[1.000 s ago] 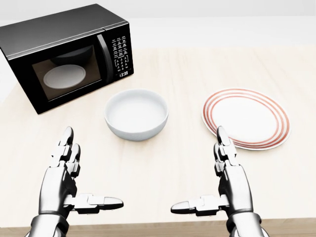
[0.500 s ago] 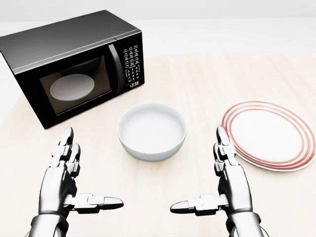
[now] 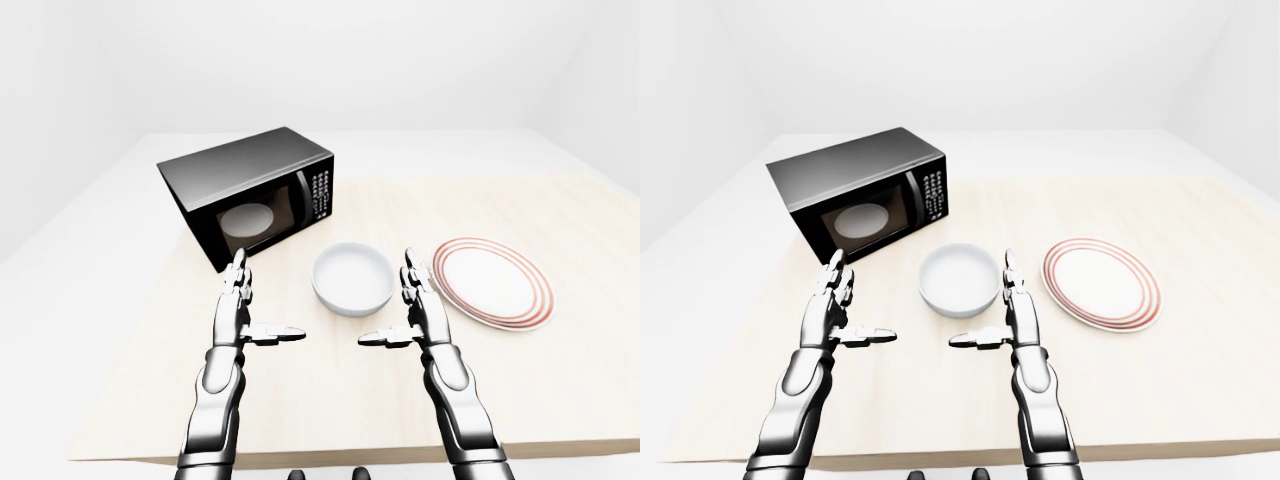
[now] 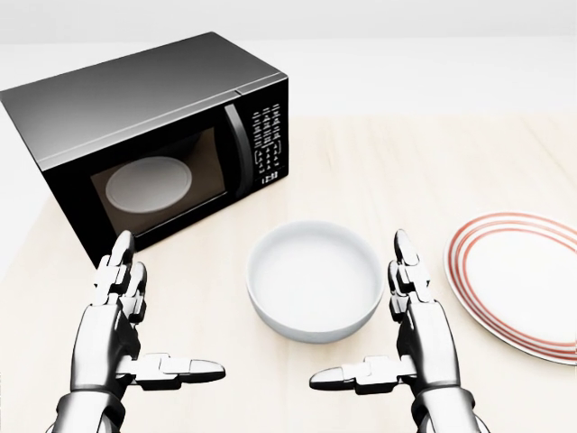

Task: Pick up the white bowl and put it on the plate.

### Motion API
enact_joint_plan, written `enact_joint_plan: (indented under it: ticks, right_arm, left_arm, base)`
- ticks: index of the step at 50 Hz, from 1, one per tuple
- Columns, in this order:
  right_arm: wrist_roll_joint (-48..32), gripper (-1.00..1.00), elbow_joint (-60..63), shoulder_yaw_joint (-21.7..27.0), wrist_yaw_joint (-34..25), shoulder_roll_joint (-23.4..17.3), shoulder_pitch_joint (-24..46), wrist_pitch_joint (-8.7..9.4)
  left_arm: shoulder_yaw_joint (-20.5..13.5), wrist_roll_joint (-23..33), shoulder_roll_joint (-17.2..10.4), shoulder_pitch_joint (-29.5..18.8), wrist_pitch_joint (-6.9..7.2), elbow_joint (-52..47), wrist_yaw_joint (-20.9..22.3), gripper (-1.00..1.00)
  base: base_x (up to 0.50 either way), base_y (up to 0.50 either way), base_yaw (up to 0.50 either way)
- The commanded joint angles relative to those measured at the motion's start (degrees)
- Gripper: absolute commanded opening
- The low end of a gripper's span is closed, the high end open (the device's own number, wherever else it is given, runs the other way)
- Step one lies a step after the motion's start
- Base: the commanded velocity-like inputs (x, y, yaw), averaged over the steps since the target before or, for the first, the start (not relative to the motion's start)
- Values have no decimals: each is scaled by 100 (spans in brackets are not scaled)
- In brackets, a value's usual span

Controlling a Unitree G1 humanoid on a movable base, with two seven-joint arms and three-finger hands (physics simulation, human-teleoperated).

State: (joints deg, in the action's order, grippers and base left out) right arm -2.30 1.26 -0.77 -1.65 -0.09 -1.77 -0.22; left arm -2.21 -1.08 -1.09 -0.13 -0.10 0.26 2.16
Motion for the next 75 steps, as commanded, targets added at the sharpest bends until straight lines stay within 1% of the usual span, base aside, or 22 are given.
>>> enact_joint_plan:
  ticks: [1, 6, 9, 10, 15, 21, 26, 28, 30, 33, 35, 36, 37, 43, 44, 49, 51, 53, 54, 57, 60, 75]
  right_arm:
    - [5, 100, 32, -20, -5, 6, -26, 0]
    - [-23, 100, 11, 22, 58, -7, 16, -12]
    - [-1, 100, 122, 63, 46, -31, 25, 59]
    - [13, 100, 203, 73, 27, -39, 16, 118]
    - [-51, 100, 176, 111, 58, -56, 59, 106]
    - [-171, 100, 322, 123, 55, -87, 100, 212]
    - [-490, 100, 366, 158, 62, -174, 203, 248]
    - [-692, 100, 341, 185, 74, -223, 263, 225]
    - [-894, 100, 396, 263, 54, -301, 344, 287]
    - [-1313, 100, 366, 352, -9, -459, 460, 257]
    - [-1677, 100, 444, 402, -90, -552, 525, 300]
    - [-1854, 100, 499, 436, -172, -611, 578, 380]
    - [-1964, 100, 507, 459, -232, -625, 599, 395]
    - [-2804, 100, 495, 497, -510, -764, 684, 315]
    - [-3004, 100, 424, 479, -512, -807, 696, 231]
    - [-3628, 100, 332, 491, -766, -876, 685, 91]
    - [-4090, 100, 174, 438, -850, -1024, 685, -68]
    - [-4363, 100, 106, 458, -891, -1037, 697, -217]
    - [-5949, 100, 450, -69, -1405, -1571, 1008, -478]
    - [-6408, 100, 436, 172, -1600, -1299, 1041, -478]
    - [-6580, 100, 440, 277, -1710, -1196, 1115, -478]
    - [-6964, 100, 396, 237, -2037, -1163, 1302, -478]
  left_arm:
    - [0, 0, 0, 0, 0, -1, 0, 100]
    - [0, 0, 0, 0, 0, -1, 0, 100]
    - [0, 0, 0, 0, 0, -1, 0, 100]
    - [0, 0, 0, 0, 0, -1, 0, 100]
    - [0, 0, 0, 0, 0, -1, 0, 100]
    - [0, 0, 0, 0, 0, -1, 0, 100]
    - [0, 0, 0, 0, 0, -1, 0, 100]
    - [0, 0, 0, 0, 0, -1, 0, 100]
    - [0, 0, 0, 0, 0, -1, 0, 100]
    - [0, 0, 0, 0, 0, -1, 0, 100]
    - [0, 0, 0, 0, 0, -1, 0, 100]
    - [0, 0, 0, 0, 0, -1, 0, 100]
    - [0, 0, 0, 0, 0, -1, 0, 100]
    - [0, 0, 0, 0, 0, -1, 0, 100]
    - [0, 0, 0, 0, 0, -1, 0, 100]
    - [0, 0, 0, 0, 0, -1, 0, 100]
    - [0, 0, 0, 0, 0, -1, 0, 100]
    - [0, 0, 0, 0, 0, -1, 0, 100]
    - [0, 0, 0, 0, 0, -1, 0, 100]
    - [0, 0, 0, 0, 0, -1, 0, 100]
    - [0, 0, 0, 0, 0, -1, 0, 100]
    - [0, 0, 0, 0, 0, -1, 0, 100]
  base:
    - [24, 15, 0]
    - [21, 14, 0]
    - [0, 0, 0]
    - [0, 0, 0]
    - [0, 0, 0]
    - [0, 0, 0]
    - [0, 0, 0]
    - [0, 0, 0]
    - [0, 0, 0]
    - [0, 0, 0]
    - [0, 0, 0]
    - [0, 0, 0]
    - [0, 0, 0]
    - [0, 0, 0]
    - [0, 0, 0]
    - [0, 0, 0]
    - [0, 0, 0]
    - [0, 0, 0]
    - [0, 0, 0]
    - [0, 0, 0]
    - [0, 0, 0]
    - [0, 0, 0]
